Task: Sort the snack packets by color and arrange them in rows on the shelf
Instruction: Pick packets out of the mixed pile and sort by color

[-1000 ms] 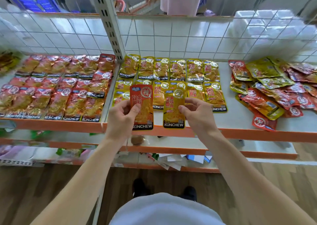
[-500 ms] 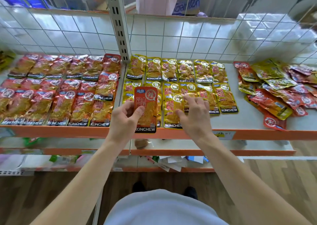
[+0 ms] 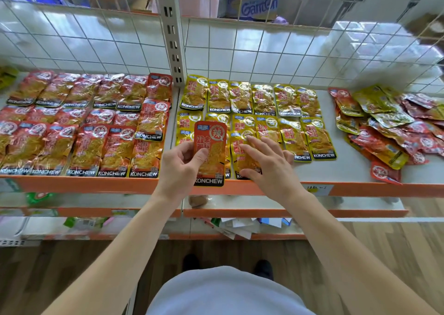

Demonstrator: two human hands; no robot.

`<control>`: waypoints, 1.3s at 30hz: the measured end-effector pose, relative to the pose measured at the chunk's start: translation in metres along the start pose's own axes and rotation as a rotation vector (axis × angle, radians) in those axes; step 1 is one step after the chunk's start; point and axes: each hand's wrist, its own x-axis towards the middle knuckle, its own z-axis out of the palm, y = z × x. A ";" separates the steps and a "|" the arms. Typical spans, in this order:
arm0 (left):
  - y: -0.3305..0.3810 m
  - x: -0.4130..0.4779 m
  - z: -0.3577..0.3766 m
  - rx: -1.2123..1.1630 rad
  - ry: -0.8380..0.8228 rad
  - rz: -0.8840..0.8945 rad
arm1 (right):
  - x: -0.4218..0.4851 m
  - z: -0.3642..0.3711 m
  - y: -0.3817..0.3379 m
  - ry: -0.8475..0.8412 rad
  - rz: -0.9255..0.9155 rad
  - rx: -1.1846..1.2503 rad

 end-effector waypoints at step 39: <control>0.021 -0.046 -0.192 0.090 0.365 -0.027 | 0.028 0.038 -0.230 0.081 -0.381 0.164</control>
